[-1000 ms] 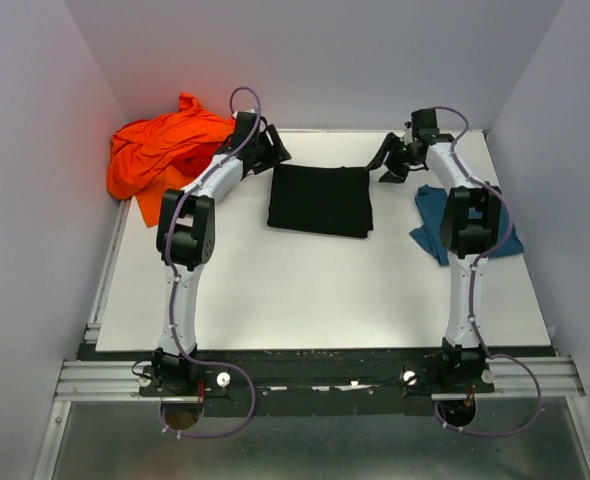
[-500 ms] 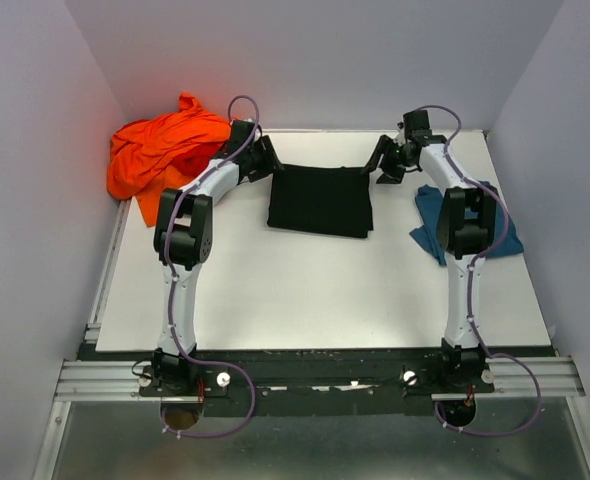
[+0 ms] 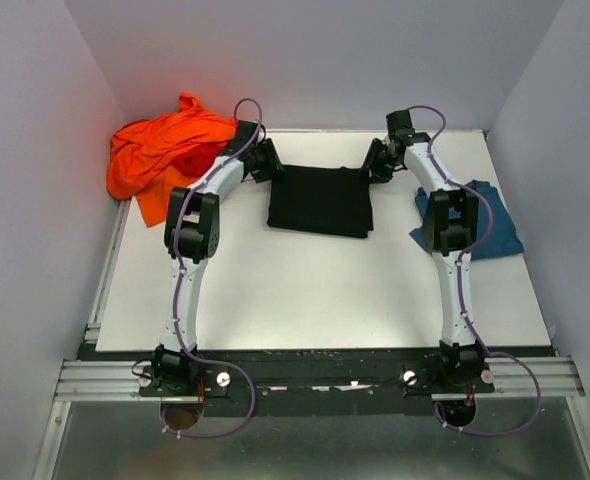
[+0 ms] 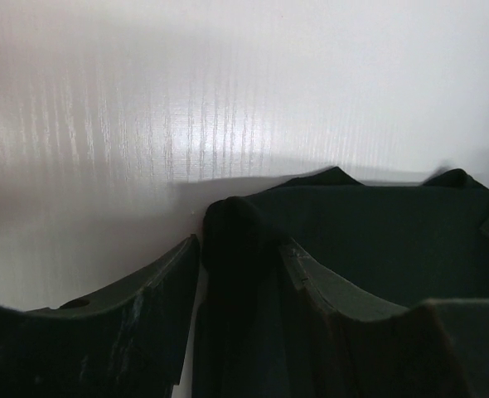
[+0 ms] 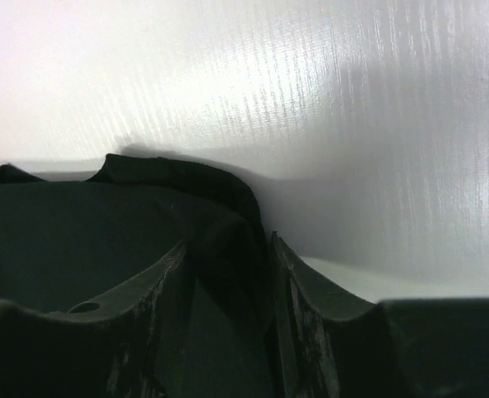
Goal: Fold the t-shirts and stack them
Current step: Put the neatly folded tshirt into the corner of the board with both arms
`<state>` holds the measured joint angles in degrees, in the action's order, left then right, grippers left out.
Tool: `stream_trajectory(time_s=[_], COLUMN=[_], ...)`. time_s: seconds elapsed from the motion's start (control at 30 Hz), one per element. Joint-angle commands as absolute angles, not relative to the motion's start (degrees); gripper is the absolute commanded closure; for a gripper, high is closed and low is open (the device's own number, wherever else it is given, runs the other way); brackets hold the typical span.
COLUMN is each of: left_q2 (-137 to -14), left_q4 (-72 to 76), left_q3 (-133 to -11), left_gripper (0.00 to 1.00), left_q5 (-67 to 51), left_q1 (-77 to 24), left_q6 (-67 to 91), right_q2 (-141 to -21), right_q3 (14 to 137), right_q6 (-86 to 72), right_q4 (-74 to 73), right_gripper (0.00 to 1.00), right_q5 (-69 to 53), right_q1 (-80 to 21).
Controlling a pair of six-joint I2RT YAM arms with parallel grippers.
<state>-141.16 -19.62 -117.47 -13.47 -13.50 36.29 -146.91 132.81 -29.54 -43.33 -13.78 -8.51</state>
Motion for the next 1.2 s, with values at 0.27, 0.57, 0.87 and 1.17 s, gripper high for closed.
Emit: stream_trajectory(time_s=[0.27,0.57,0.87,1.17], left_q2=[-148.62,-143.02,-123.51,-107.68], left_q4=[-18.64,3.55,36.01,45.79], left_q3=[-121.64,-108.23,-77.9,-60.92], left_gripper=[0.58,0.91,1.0,1.0], left_q5=[-18.98,-21.97,-23.37,-17.16], left_q1=[-13.1,-13.1,-13.8,-22.31], left_q6=[42.97,44.74,43.59,40.17], right_q2=[-150.02,-142.58,-120.35,-100.75], right_q3=[134.38,128.16,104.54,83.6], right_q6=[-31.47,-29.54,-24.87,-24.43], right_q4=[-42.98,-37.36,-27.09,-22.5], right_gripper=[0.88,0.99,0.99,0.99], right_q5=[-20.92,-22.06,-18.99,-14.15], right_q1=[-8.44,-8.44,-8.44,-7.47])
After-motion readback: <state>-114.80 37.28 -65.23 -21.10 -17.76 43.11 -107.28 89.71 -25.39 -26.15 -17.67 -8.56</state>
